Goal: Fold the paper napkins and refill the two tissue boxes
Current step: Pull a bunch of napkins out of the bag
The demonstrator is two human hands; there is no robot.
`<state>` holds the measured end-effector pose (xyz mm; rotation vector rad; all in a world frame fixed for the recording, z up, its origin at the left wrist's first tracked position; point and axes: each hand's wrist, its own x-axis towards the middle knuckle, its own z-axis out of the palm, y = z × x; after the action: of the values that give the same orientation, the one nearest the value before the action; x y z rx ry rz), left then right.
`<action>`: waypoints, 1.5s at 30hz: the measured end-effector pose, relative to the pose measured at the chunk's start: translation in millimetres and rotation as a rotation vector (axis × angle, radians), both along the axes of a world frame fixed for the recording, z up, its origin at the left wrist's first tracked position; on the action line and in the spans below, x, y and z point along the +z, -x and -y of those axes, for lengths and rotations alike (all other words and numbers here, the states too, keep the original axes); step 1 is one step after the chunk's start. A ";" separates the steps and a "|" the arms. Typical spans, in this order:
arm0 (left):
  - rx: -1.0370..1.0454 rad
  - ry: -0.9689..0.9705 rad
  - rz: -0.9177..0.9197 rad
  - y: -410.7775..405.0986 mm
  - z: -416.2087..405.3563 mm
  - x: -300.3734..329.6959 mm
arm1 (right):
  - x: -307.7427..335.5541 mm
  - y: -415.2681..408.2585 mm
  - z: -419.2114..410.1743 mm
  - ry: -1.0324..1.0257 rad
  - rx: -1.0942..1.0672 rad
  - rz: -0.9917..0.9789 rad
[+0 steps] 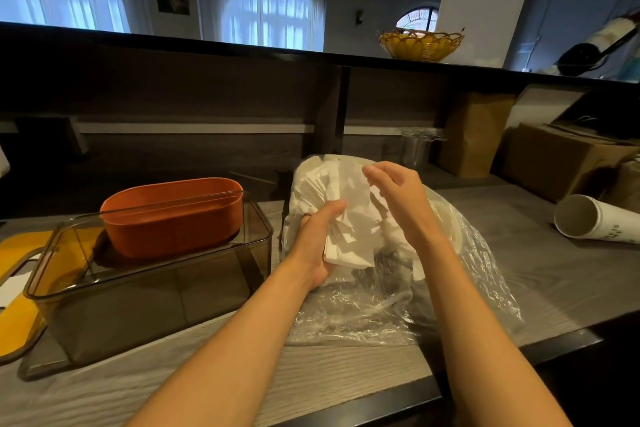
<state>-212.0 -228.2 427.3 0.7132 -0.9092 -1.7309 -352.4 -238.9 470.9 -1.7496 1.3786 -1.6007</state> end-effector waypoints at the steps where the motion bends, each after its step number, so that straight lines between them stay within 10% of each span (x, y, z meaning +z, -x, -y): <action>1: -0.001 0.000 0.005 -0.2 -0.7 0.6 | -0.5 0.9 0.6 0.013 -0.003 -0.012; 26: 0.068 0.037 0.109 6.5 9.7 -10.0 | 0.6 -14.1 14.6 0.040 0.116 0.076; 35: 0.056 -0.027 0.078 4.2 14.1 -12.8 | 2.3 -3.8 12.3 0.087 -0.193 0.226; 45: 0.034 0.026 0.097 6.4 15.1 -14.8 | -8.7 -6.1 9.6 -0.052 -0.119 -0.247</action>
<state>-218.4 -243.3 412.5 0.7969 -0.9788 -1.6640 -346.3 -248.5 462.2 -1.9170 1.6509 -1.4294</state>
